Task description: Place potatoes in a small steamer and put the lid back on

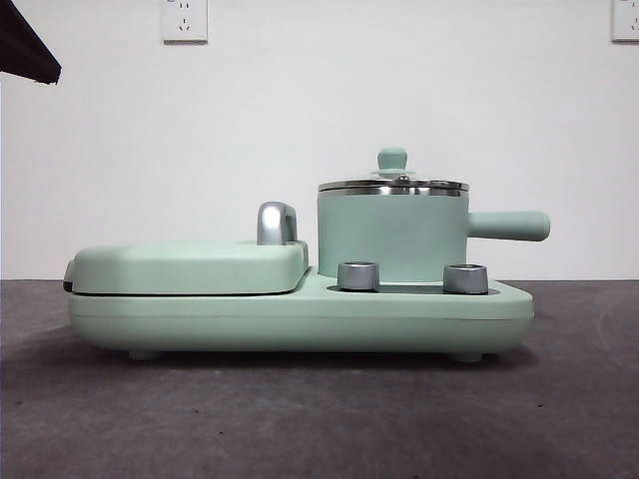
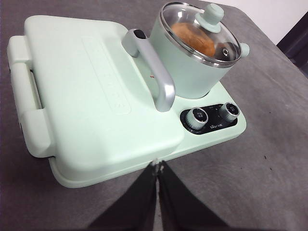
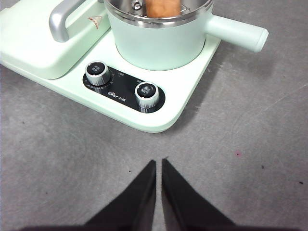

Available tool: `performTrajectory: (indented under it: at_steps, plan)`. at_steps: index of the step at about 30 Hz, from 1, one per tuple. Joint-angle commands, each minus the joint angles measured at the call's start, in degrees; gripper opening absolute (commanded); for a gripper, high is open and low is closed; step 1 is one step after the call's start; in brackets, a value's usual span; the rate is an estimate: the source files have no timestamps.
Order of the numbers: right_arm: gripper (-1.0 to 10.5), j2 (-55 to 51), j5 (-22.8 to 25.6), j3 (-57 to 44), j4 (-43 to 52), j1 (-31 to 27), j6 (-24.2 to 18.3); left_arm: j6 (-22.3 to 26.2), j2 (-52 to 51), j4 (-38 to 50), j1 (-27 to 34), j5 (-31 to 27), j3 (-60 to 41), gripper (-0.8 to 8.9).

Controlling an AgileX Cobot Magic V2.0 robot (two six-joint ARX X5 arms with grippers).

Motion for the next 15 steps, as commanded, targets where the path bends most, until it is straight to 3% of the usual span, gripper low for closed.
performTrajectory:
  at_steps: [1, 2, 4, 7, 11, 15]
  plan:
    - [0.2, 0.1, 0.0, 0.4, 0.6, 0.3, -0.4, 3.1, -0.1, 0.0, 0.0, -0.1, 0.3, 0.06]
    - [0.2, 0.1, 0.0, 0.4, 0.6, 0.3, -0.4, 7.3, -0.9, 0.1, 0.3, -0.6, 0.0, 0.06]
    - [0.2, 0.1, 0.0, 0.4, 0.6, 0.3, -0.4, 9.8, -3.6, 2.6, 1.7, -0.8, -2.6, 0.06]
    - [0.2, 0.1, 0.0, 0.4, 0.6, 0.3, -0.4, 9.7, -10.4, 11.6, 5.7, -3.7, -11.6, 0.06]
    - [0.2, 0.1, 0.0, 0.4, 0.6, 0.3, -0.4, 9.5, -23.6, 22.5, 11.0, -12.8, -27.4, 0.06]
    - [0.2, 0.1, 0.0, 0.4, 0.6, 0.3, -0.4, 8.5, -33.7, 21.8, 14.7, -17.0, -35.4, 0.06]
